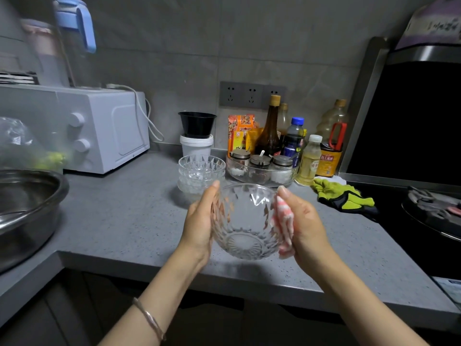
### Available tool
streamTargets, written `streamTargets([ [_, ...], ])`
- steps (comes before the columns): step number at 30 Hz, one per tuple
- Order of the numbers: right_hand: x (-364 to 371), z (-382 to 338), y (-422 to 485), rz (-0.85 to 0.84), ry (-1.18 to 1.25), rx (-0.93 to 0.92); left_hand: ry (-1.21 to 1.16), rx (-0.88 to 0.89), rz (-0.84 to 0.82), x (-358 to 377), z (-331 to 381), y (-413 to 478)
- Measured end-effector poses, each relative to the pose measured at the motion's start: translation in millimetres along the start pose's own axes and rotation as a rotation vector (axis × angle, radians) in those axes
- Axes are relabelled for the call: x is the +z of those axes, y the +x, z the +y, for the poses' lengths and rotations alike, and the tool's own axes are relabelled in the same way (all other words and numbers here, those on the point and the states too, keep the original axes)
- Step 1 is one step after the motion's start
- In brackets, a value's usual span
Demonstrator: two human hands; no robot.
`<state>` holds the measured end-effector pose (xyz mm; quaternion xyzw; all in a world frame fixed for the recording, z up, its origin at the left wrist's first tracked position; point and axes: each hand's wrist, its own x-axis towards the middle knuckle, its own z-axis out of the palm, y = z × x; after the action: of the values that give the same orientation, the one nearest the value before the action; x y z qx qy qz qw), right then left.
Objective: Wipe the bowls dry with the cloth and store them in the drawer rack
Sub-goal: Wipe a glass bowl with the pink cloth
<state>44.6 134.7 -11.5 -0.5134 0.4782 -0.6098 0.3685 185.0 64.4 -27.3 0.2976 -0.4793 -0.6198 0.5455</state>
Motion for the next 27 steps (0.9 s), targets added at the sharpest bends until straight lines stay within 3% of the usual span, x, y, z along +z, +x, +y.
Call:
streamTargets([
  [3,-0.3,-12.6,0.6,0.004,-0.142,-0.043,0.268,0.194,-0.106,-0.1,8.1,-1.2],
  [7,5.4,-22.5,-0.7,-0.078,-0.218,-0.131,0.376,0.385,-0.266,6.9,15.3,-6.2],
  [13,4.6,-19.1,-1.0,-0.075,-0.129,-0.068,-0.012,0.092,-0.119,6.2,14.6,-7.2],
  [17,0.8,-10.8,-0.9,-0.026,-0.004,0.047,-0.101,-0.042,-0.107,1.7,4.5,-3.0],
  [22,-3.4,-27.4,0.6,-0.035,-0.168,-0.005,0.227,0.121,-0.177,0.3,14.3,1.1],
  [27,3.3,-36.0,2.8,-0.153,-0.340,-0.044,0.298,0.289,-0.288,7.3,19.5,-4.7],
])
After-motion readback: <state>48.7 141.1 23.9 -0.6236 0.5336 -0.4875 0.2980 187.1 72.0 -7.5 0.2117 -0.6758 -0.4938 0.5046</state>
